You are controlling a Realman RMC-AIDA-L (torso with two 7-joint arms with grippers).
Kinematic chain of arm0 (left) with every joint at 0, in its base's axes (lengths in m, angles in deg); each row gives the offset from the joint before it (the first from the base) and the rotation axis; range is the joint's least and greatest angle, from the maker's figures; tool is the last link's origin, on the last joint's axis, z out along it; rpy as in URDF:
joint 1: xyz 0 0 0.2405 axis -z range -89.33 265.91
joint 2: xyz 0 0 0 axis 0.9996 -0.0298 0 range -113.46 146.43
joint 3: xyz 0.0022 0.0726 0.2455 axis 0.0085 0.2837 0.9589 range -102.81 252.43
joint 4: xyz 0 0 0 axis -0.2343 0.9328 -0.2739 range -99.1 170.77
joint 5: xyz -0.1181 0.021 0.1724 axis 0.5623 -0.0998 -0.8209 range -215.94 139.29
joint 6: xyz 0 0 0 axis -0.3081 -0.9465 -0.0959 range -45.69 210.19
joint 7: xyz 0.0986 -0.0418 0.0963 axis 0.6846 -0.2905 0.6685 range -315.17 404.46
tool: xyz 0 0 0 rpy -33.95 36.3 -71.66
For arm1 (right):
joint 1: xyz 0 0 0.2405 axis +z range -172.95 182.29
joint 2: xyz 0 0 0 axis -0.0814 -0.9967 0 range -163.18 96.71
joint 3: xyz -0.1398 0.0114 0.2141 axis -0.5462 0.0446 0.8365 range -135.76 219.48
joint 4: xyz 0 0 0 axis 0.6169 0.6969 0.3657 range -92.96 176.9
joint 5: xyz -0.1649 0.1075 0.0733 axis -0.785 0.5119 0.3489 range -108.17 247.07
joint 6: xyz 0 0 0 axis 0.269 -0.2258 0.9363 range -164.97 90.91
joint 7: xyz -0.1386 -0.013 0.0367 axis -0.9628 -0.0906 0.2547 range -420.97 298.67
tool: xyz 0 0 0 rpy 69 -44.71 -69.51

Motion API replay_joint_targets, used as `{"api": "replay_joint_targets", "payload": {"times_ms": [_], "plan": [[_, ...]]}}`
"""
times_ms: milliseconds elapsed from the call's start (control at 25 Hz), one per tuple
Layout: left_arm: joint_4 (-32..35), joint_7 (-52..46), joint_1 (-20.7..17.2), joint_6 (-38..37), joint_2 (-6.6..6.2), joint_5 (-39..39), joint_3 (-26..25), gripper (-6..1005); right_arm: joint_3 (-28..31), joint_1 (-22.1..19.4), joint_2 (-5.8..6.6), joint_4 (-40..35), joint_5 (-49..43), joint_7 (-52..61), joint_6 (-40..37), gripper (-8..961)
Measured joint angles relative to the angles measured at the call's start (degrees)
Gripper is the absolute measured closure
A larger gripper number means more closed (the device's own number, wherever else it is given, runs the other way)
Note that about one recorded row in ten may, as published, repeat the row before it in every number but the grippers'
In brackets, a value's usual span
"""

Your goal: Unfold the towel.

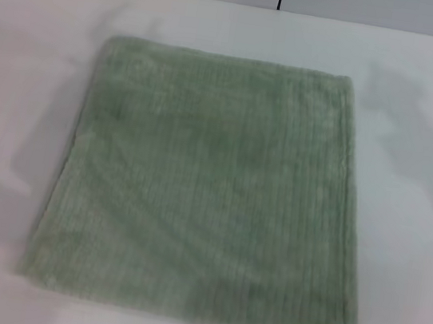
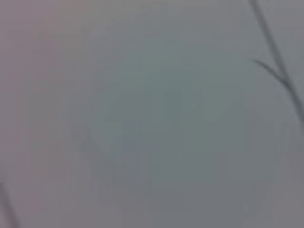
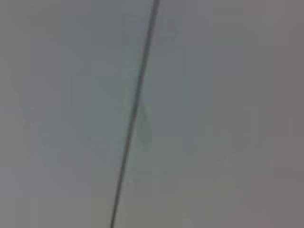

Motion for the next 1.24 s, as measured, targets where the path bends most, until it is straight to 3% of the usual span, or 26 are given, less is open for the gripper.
{"api": "replay_joint_targets", "payload": {"times_ms": [40,80,120,160,240,280,320,360,440,560,680,720,840,1240], "plan": [[8.59,-2.58,-1.86,-14.94,0.06,0.42,0.32,294,0.00,0.00,0.00,0.00,0.00,0.00,0.00,915],[8.59,-2.58,-1.86,-14.94,0.06,0.42,0.32,296,-3.26,-3.24,-0.18,0.11,-0.05,-2.06,-8.12,915],[16.80,-6.24,-2.95,-27.19,0.13,0.77,1.32,298,-10.12,-8.24,-0.44,-2.92,-0.22,-4.91,-27.03,915],[16.80,-6.24,-2.95,-27.19,0.13,0.77,1.32,298,-10.12,-8.24,-0.44,-2.92,-0.22,-4.91,-27.03,914],[26.64,-10.17,-3.27,-39.48,0.17,0.94,2.38,298,-15.39,-9.14,-0.31,-10.08,-0.26,-4.86,-44.42,914],[26.64,-10.17,-3.27,-39.48,0.17,0.94,2.38,298,-18.14,-7.98,-0.14,-16.34,-0.22,-3.80,-53.69,914],[37.33,-14.63,-2.54,-51.94,0.21,1.41,3.10,298,-23.04,-4.42,-0.06,-30.86,0.91,-0.41,-72.22,914],[41.32,-16.46,-1.99,-56.53,0.19,1.83,3.12,298,-23.04,-4.42,-0.06,-30.86,0.91,-0.41,-72.22,913],[44.24,-17.64,-1.41,-59.42,0.20,2.25,3.13,298,-27.49,-0.21,-0.10,-45.56,4.74,3.53,-89.06,913],[57.94,-19.81,2.38,-69.49,0.19,5.41,2.86,298,-33.56,5.07,-0.04,-61.11,14.14,8.21,-107.12,912],[60.58,-19.73,3.44,-70.88,0.20,6.29,2.82,297,-35.60,7.52,0.02,-69.46,20.69,14.38,-113.86,912],[66.28,-19.52,6.10,-72.14,0.19,8.32,2.74,297,-35.55,7.80,0.08,-71.66,24.17,20.11,-113.70,912],[69.22,-19.52,7.55,-72.25,0.19,9.02,2.69,297,-35.36,7.95,0.18,-72.85,26.09,23.25,-112.77,911],[71.47,-19.36,8.27,-71.83,0.19,9.16,2.65,297,-36.04,10.24,0.03,-78.85,26.56,24.23,-111.35,508]]}}
